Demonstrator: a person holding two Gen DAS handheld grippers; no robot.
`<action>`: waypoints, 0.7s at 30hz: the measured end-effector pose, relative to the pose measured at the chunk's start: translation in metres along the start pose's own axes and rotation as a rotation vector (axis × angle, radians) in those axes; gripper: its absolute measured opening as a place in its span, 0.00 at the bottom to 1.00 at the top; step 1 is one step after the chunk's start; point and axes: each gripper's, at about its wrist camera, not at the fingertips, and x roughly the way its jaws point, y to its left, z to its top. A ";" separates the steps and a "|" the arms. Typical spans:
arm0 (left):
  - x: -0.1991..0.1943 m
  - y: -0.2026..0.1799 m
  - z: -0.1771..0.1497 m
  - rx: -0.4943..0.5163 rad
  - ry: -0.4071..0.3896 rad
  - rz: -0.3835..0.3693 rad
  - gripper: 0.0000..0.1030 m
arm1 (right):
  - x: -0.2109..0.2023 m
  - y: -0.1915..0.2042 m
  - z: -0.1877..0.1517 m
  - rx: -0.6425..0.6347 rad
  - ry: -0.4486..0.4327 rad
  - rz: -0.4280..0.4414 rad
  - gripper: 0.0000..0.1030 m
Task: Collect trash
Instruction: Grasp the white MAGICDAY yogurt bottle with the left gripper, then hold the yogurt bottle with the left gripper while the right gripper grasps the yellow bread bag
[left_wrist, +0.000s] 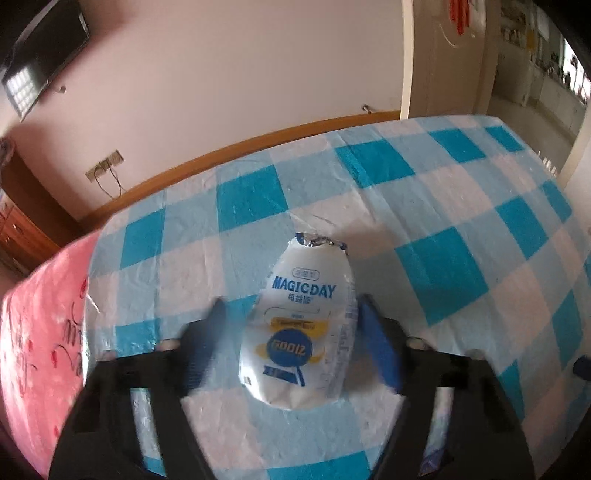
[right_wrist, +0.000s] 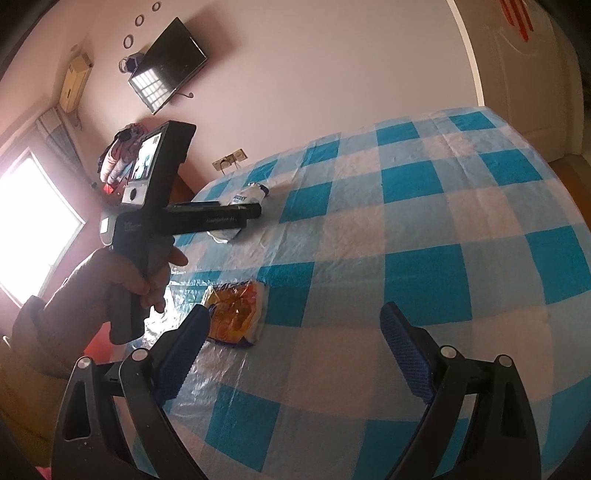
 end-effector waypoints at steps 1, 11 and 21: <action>0.000 0.002 0.000 -0.020 -0.002 -0.003 0.59 | 0.000 0.000 0.000 -0.002 0.001 0.000 0.89; -0.028 -0.009 -0.045 -0.026 -0.015 -0.012 0.59 | 0.003 -0.001 -0.003 -0.017 0.002 -0.008 0.89; -0.080 -0.047 -0.120 -0.065 -0.010 -0.141 0.59 | -0.005 -0.010 -0.003 -0.003 -0.009 -0.042 0.89</action>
